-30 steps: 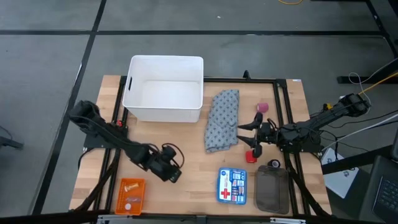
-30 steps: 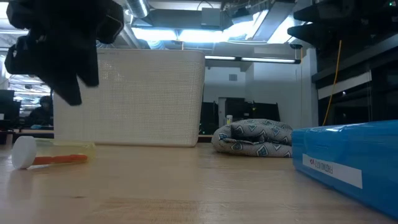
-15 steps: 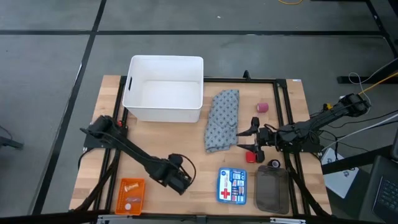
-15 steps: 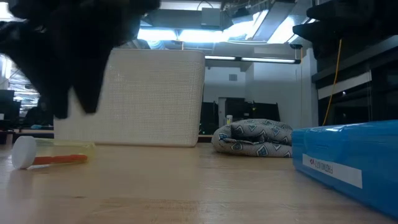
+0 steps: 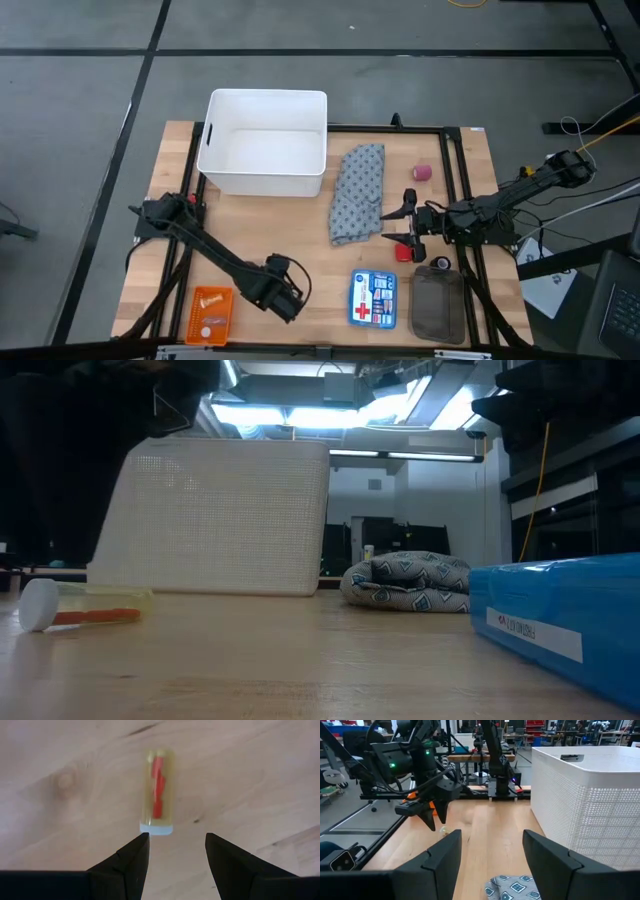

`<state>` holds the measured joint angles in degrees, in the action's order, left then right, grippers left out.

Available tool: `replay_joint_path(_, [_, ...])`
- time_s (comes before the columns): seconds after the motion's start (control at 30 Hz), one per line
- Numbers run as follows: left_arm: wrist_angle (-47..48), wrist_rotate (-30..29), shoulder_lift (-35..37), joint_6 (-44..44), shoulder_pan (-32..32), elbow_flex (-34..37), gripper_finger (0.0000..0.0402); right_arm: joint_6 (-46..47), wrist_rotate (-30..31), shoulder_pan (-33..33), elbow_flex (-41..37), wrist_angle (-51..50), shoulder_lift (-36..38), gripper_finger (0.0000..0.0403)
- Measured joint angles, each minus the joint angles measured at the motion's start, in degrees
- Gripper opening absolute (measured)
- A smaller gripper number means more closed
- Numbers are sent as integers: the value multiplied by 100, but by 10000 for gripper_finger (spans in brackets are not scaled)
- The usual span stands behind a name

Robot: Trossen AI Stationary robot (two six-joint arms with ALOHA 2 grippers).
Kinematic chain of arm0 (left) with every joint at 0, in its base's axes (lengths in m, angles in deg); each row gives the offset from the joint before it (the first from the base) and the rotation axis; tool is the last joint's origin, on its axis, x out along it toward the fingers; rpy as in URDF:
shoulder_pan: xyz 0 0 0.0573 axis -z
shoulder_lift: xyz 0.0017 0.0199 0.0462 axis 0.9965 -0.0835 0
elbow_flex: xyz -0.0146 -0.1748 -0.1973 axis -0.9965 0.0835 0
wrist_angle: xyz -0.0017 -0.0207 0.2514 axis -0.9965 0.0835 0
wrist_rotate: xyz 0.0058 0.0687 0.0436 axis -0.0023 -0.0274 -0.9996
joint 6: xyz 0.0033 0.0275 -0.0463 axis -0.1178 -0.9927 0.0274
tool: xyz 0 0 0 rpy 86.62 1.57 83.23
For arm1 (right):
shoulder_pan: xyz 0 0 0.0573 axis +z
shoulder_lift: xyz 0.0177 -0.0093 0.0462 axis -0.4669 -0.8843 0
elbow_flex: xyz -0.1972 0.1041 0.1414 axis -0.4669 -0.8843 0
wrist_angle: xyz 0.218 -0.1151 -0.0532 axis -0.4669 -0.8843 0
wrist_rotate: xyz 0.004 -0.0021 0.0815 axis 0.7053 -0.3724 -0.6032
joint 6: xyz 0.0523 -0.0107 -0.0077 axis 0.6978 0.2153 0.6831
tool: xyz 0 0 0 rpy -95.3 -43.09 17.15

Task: Pick & place medical supplies in basket/bin
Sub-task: Put the yellow pill bottle into the orange bin

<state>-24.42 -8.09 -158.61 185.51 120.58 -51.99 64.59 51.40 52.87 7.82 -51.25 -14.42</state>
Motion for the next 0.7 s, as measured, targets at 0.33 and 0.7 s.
replay_joint_path(0.33, [340, -126, 0, -149, -26, 2, 191, 22, 22, 0, -2, -2, 0, 212])
replay_joint_path(0.7, [251, -57, -20, -266, -26, 75, 185, 37, 22, 0, 0, 0, 0, 212])
